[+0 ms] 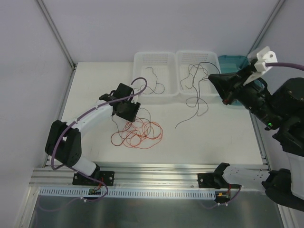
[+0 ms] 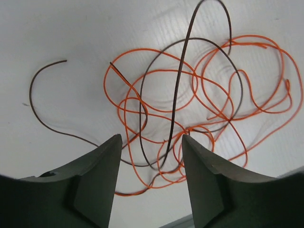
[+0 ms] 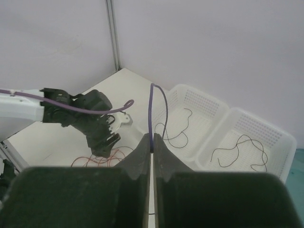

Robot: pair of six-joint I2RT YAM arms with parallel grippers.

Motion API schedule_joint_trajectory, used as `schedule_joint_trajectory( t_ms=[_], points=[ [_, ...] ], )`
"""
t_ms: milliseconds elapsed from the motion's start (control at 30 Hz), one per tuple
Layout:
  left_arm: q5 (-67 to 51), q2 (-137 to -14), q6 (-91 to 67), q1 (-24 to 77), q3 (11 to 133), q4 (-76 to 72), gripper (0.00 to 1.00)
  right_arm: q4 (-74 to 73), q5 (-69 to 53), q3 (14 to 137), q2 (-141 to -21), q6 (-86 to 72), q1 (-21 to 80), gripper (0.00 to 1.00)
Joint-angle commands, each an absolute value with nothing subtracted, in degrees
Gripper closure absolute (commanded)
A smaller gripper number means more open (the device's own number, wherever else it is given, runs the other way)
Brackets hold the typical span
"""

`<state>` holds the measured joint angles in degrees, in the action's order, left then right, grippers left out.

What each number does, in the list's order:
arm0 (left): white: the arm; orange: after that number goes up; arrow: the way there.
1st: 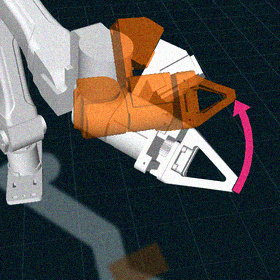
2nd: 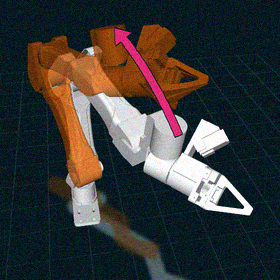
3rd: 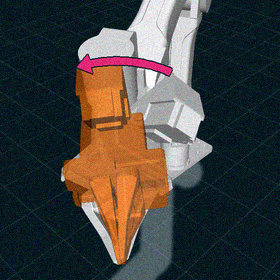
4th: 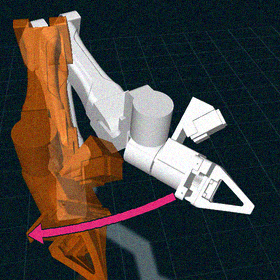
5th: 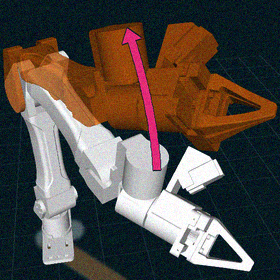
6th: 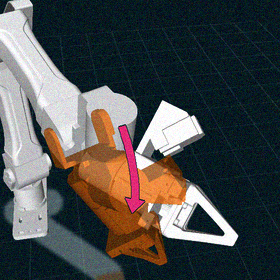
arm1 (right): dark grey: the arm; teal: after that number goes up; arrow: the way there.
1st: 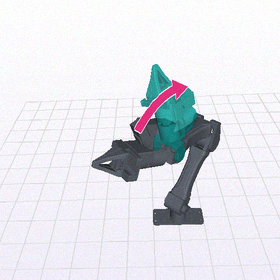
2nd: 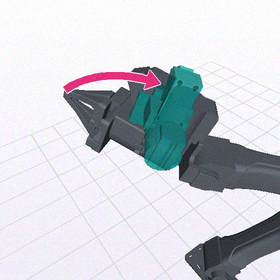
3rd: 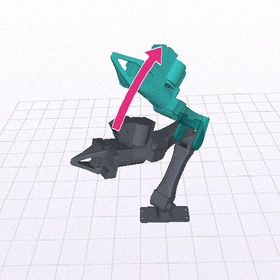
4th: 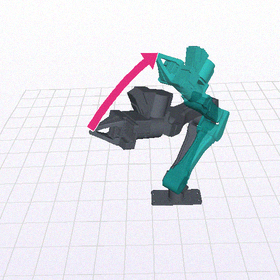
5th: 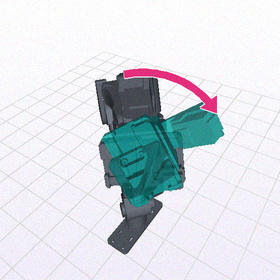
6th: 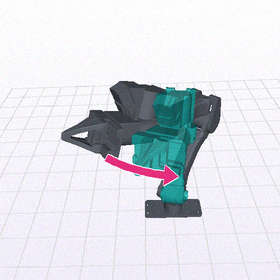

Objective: Untangle the cables

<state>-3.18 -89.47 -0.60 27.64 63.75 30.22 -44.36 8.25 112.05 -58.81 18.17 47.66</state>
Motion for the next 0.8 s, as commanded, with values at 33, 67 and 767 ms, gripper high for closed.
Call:
schedule_joint_trajectory(
  t_ms=[33,67,767],
  points=[
    [-5.37,-79.12,-2.90,27.16,59.96,31.12,0.38,-38.59,8.52,115.75,-66.78,21.00,47.55,0.99],
    [-4.67,-77.71,-3.16,27.16,58.98,30.68,0.32,-37.37,8.79,115.93,-67.93,21.70,47.46,0.99],
    [21.80,-51.85,-6.42,27.16,46.67,19.51,0.01,-8.36,8.00,130.61,-103.44,26.90,38.24,0.99]
  ],
)
